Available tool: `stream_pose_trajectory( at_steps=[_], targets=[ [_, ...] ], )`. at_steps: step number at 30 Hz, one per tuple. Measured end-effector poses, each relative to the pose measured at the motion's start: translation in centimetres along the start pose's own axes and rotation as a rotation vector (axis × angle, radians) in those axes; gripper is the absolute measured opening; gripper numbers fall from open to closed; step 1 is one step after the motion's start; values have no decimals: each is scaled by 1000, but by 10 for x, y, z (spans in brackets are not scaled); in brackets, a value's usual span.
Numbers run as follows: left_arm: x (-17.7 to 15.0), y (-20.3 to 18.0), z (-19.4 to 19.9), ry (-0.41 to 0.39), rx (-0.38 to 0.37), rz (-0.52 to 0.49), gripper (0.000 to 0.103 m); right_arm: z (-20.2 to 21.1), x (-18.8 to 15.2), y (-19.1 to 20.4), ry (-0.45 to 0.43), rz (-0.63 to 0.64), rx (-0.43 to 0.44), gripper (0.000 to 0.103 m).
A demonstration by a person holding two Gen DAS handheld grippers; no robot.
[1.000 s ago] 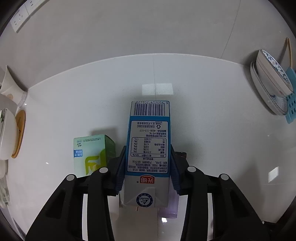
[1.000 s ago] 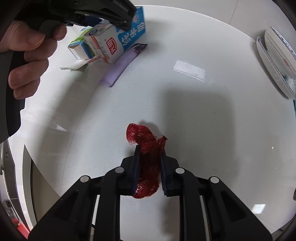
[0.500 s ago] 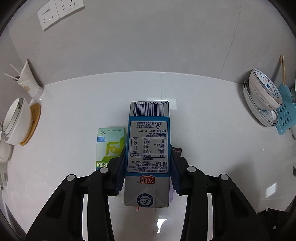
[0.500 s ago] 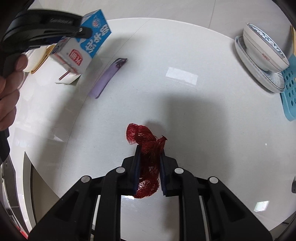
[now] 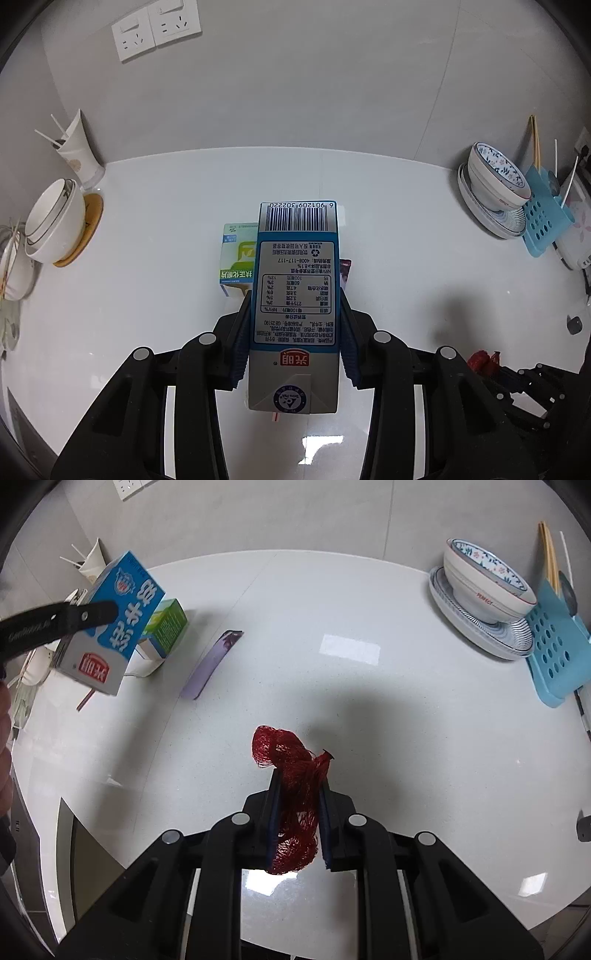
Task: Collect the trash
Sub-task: 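Lift the milk carton and red net and carry them down toward the bin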
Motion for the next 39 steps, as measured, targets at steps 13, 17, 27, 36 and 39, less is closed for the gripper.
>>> stream_pose_trajectory(
  at_steps=[13,17,27,36,39],
  targets=[
    [-41,3,33,0,-23,28,40,32,-10,-3,-65,-46,0,16],
    [-57,3,43,0,-31,32,40,41,-16,2,-83,-47,1,16],
    [-97,-1,61,9,-57,32,40,62,-37,17,-119,-21,-8,17],
    [-136,-5,73,20,-79,22,40,76,-58,26,-142,-10,-8,17],
    [-150,-7,76,25,-87,17,40,79,-66,28,-144,-8,-4,17]
  ],
)
Point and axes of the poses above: each gripper's, at about its wrist camera, not at the fingertips, and z roughly against the way its jaws point, y to its left, x to its top, the point moved 6 cm from there along -z, roughly the way its jaws point, and after that the axes turned 8 degrees about y, right-handed, at the moved point
